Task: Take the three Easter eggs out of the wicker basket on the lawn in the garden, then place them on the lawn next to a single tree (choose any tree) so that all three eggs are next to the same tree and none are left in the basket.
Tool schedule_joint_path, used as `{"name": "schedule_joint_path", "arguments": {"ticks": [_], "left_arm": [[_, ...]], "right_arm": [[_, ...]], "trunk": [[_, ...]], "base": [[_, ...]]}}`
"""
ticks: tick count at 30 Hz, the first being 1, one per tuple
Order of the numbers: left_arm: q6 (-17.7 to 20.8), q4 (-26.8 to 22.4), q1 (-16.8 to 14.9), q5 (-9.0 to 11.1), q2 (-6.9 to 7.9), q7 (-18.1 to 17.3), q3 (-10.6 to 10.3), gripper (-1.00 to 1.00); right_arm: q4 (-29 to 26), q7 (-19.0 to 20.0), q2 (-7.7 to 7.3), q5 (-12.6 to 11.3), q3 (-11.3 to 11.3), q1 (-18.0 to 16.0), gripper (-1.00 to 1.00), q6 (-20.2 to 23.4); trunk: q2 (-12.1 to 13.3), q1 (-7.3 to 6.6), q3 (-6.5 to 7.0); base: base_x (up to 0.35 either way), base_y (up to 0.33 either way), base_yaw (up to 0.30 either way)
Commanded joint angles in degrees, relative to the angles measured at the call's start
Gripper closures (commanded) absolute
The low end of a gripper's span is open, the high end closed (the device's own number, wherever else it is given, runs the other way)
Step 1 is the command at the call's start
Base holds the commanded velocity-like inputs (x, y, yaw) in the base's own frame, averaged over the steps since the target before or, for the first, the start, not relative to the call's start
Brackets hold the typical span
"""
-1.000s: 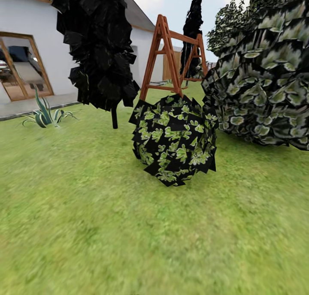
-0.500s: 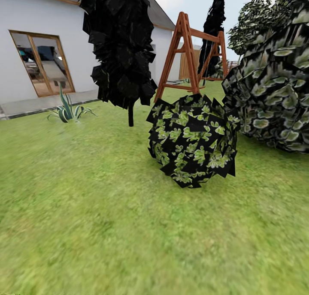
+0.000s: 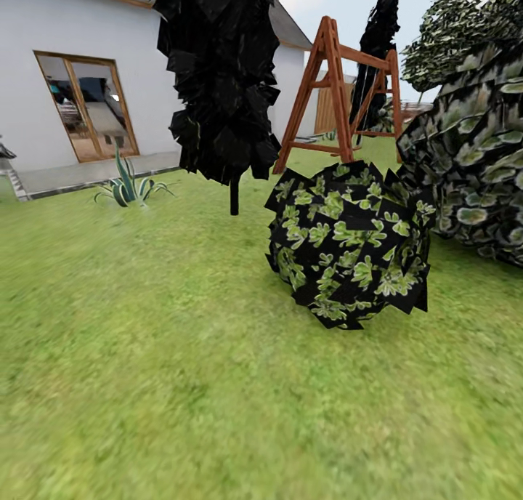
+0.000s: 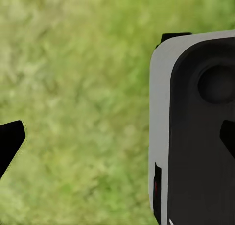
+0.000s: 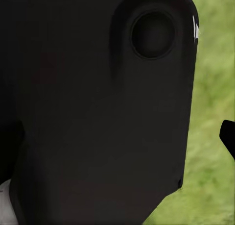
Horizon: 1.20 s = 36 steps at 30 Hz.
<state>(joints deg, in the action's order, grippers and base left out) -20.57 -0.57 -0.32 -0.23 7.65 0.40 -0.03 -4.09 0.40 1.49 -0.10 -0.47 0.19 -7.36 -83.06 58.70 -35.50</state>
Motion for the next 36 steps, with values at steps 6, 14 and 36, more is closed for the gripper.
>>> {"name": "schedule_joint_path", "arguments": {"ticks": [6, 14, 36], "left_arm": [[-0.17, 0.04, -0.03, -0.03, 0.0, 0.04, -0.04, -1.0], [-0.17, 0.04, -0.03, -0.03, 0.0, 0.04, -0.05, -1.0], [-0.17, 0.04, -0.03, -0.03, 0.0, 0.04, -0.06, -1.0]], "right_arm": [[-0.04, 0.04, 0.04, -0.05, -0.06, 0.02, -1.0, -0.12], [-0.04, 0.04, 0.07, -0.02, -0.06, 0.0, -1.0, -0.11], [-0.12, 0.04, -0.02, -0.08, -0.23, 0.02, -1.0, -0.11]], "trunk": [[-0.02, 0.02, -0.27], [-0.02, 0.02, -0.6], [-0.02, 0.02, -1.25]], "base": [[0.228, 0.206, 0.219], [0.23, 0.206, 0.232], [0.232, 0.207, 0.172]]}}
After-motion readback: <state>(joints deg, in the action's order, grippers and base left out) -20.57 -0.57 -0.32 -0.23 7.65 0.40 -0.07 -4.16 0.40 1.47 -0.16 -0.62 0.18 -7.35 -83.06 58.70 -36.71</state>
